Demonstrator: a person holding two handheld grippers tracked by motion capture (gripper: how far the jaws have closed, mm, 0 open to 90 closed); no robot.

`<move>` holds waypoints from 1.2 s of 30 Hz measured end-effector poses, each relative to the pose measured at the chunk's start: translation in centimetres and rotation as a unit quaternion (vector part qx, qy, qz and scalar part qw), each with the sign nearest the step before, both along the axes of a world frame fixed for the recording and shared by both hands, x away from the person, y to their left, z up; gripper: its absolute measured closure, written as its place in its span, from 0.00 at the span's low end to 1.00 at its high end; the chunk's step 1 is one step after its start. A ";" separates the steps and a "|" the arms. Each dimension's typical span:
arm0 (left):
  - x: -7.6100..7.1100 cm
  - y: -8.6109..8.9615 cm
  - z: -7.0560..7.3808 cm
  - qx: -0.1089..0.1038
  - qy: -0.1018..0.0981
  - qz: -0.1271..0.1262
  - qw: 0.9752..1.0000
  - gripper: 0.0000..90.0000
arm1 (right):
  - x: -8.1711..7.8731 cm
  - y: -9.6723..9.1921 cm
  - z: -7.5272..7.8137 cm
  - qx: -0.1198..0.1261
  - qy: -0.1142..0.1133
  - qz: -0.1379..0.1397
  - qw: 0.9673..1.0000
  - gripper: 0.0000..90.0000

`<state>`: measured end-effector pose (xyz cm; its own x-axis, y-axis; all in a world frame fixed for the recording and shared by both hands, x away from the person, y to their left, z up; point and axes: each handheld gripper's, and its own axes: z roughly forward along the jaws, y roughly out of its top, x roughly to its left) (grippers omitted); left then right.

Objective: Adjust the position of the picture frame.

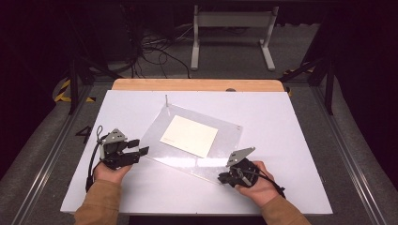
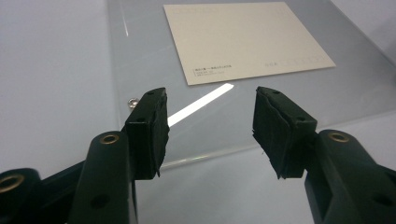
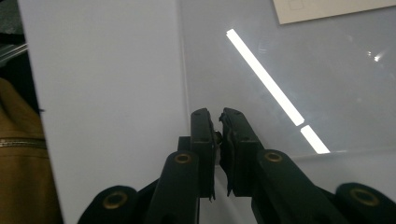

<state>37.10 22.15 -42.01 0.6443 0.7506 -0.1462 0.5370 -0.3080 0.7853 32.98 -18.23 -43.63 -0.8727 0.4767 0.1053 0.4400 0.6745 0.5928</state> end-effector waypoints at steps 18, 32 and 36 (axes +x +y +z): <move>-0.2 2.4 0.8 -0.001 -0.031 0.110 0.993 0.43 | -3.3 4.2 -0.1 0.020 0.012 0.053 0.998 0.86; 2.0 3.4 -1.4 -0.028 0.055 0.123 0.990 0.54 | -2.5 2.1 1.4 0.065 -0.020 0.025 0.997 0.81; 2.3 2.7 -1.6 -0.002 0.048 0.113 0.992 0.87 | -2.4 1.6 1.5 0.068 -0.024 0.017 0.997 0.81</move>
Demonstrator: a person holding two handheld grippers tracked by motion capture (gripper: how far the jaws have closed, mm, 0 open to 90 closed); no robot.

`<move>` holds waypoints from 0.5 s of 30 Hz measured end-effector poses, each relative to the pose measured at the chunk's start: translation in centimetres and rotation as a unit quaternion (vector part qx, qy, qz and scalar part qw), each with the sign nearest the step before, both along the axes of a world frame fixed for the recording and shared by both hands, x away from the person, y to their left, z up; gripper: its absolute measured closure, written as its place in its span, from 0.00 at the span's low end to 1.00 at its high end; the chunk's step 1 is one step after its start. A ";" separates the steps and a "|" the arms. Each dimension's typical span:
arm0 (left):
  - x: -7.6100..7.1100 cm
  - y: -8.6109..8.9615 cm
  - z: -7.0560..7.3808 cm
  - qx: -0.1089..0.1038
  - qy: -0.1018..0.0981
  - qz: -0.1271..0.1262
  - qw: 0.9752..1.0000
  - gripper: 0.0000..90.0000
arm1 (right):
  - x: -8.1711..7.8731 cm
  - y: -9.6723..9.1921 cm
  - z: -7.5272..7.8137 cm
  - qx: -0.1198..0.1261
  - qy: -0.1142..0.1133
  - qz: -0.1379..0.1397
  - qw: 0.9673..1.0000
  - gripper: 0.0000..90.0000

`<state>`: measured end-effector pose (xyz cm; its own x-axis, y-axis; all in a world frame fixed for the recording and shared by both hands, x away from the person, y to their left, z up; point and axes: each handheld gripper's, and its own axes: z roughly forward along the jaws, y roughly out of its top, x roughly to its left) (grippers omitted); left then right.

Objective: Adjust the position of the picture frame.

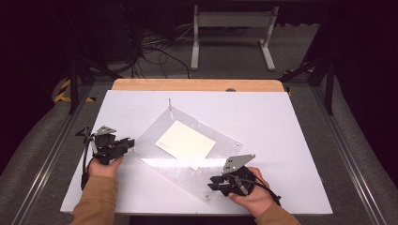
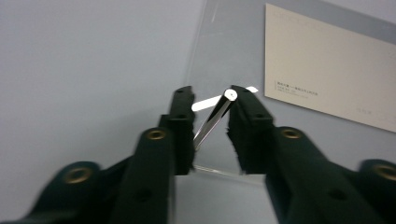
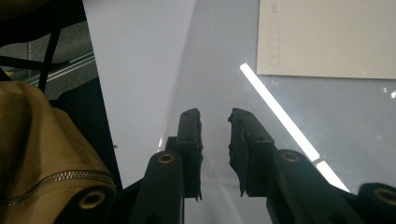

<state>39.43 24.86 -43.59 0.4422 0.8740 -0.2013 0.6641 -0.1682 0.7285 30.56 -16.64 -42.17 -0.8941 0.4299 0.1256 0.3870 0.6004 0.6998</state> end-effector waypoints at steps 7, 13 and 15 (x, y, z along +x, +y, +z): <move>0.6 -1.5 0.6 0.067 -0.033 0.004 0.997 0.94 | -0.3 -0.5 0.0 -0.001 0.005 -0.007 1.000 0.81; 2.4 -2.6 0.6 0.066 -0.041 0.012 0.997 0.94 | -0.4 -1.3 0.1 0.002 0.004 -0.021 1.000 0.81; 3.3 -3.3 0.7 0.061 -0.046 0.013 0.997 0.93 | -0.5 -2.0 0.1 0.007 0.004 -0.032 0.999 0.81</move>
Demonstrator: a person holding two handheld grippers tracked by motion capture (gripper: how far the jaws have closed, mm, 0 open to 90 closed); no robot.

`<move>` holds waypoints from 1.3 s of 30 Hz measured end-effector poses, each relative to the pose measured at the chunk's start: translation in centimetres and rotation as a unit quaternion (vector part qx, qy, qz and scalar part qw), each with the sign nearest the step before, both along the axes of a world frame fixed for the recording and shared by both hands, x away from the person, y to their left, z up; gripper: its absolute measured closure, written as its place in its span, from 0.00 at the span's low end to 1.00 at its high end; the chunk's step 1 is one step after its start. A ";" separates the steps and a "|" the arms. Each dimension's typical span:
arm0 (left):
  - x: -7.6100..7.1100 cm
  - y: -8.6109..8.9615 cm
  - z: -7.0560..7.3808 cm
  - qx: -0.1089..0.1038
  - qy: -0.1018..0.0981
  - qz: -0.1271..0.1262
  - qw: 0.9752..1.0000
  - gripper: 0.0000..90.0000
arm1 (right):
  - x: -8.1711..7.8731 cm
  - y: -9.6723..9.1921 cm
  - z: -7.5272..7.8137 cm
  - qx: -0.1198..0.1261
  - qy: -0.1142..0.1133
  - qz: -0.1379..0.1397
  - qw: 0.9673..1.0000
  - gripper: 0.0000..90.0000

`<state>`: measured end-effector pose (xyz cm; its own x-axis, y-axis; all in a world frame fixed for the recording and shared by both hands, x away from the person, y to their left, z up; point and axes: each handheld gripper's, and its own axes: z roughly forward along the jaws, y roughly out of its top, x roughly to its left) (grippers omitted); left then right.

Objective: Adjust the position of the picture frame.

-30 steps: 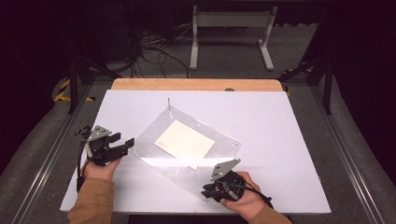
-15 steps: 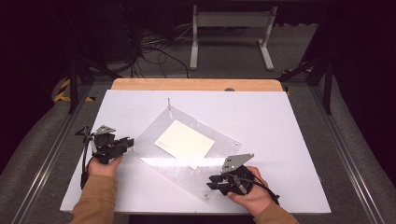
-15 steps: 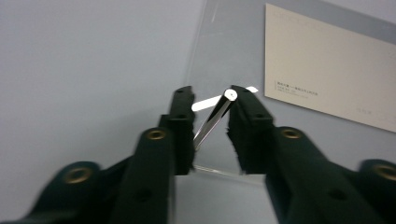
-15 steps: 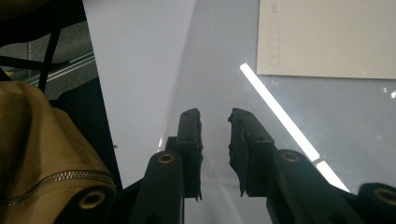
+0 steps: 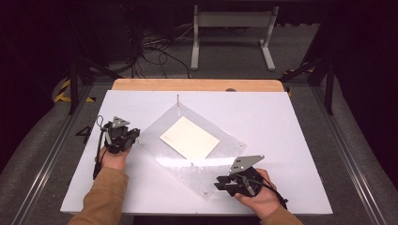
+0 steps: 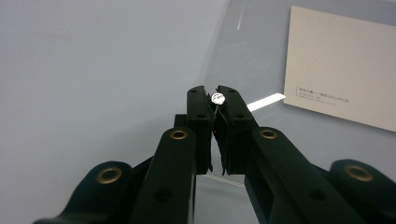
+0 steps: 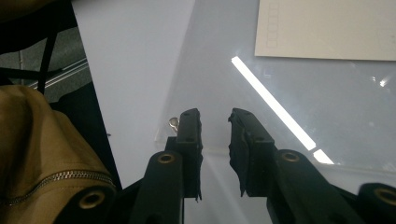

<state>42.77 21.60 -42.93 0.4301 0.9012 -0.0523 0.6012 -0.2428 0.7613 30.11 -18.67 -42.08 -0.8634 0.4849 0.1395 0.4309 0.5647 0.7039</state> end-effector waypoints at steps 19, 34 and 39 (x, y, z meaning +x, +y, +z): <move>3.1 -0.4 -0.1 -0.074 0.015 -0.010 0.997 0.64 | 1.4 -4.8 1.1 0.006 -0.025 -0.092 0.995 0.81; -2.3 -0.2 1.5 -0.092 -0.026 -0.076 0.992 0.52 | 7.2 -6.9 1.7 -0.006 -0.033 -0.157 0.987 0.79; -3.4 -0.5 1.8 -0.088 -0.028 -0.096 0.991 0.52 | 8.7 -7.4 1.4 -0.028 -0.034 -0.178 0.983 0.79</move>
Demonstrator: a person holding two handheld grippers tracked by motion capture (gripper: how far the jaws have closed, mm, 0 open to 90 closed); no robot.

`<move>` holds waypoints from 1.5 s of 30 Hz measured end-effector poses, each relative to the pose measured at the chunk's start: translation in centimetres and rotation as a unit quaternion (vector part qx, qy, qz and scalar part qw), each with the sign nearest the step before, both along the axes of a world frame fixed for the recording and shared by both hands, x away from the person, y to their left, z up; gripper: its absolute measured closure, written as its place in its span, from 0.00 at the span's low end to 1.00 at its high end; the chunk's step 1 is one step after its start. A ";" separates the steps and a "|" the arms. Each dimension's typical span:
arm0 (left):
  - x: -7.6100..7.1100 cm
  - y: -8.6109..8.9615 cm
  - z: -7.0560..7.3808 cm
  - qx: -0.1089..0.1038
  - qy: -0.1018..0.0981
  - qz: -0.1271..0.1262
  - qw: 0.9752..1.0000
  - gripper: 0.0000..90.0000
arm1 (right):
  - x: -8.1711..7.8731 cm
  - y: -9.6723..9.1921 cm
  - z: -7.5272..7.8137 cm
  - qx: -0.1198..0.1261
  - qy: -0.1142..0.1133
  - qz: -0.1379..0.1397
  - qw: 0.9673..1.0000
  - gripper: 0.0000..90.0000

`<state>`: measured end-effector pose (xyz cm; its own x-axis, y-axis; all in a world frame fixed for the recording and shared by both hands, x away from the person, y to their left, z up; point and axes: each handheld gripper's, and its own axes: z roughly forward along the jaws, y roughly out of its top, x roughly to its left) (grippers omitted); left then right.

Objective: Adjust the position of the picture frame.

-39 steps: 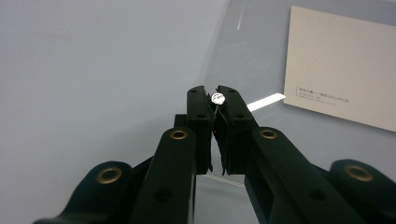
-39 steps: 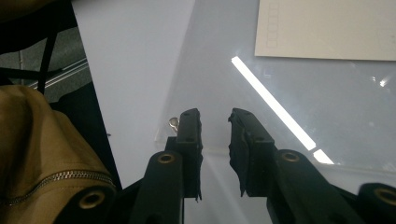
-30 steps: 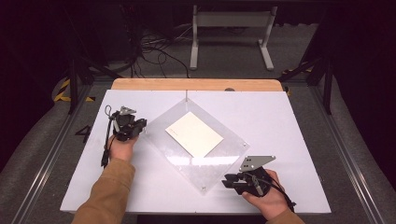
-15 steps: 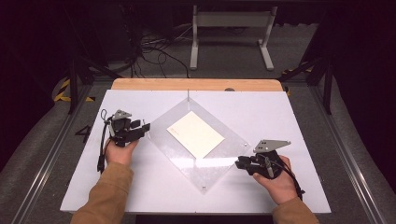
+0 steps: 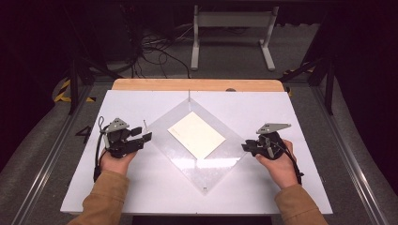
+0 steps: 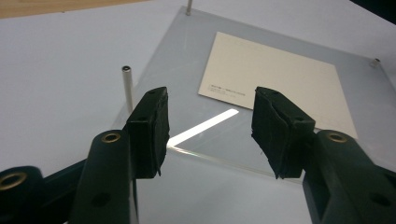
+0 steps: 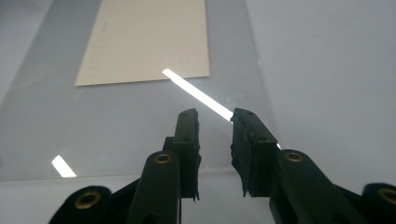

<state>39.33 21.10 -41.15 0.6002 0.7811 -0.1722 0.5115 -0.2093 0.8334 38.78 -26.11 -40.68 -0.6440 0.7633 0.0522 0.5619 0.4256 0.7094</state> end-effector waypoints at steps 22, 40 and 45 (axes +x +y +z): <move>-2.9 -1.3 -0.6 0.021 0.018 -0.073 0.997 0.52 | 2.9 -0.4 -2.8 -0.048 0.022 -0.014 0.998 0.91; -2.5 -1.3 -1.2 0.024 0.038 -0.075 0.996 0.54 | -0.6 1.1 -2.4 -0.064 0.086 0.129 0.986 1.00; -2.3 -1.3 -1.3 0.025 0.041 -0.074 0.996 0.54 | -2.1 2.8 -1.8 -0.086 0.049 0.156 0.983 0.99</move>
<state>37.05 19.81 -42.45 0.6944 0.6946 -0.1880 0.5383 -0.3279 0.7764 36.65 -23.31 -42.51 -0.8468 0.5317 0.0132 0.4467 0.6975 0.5603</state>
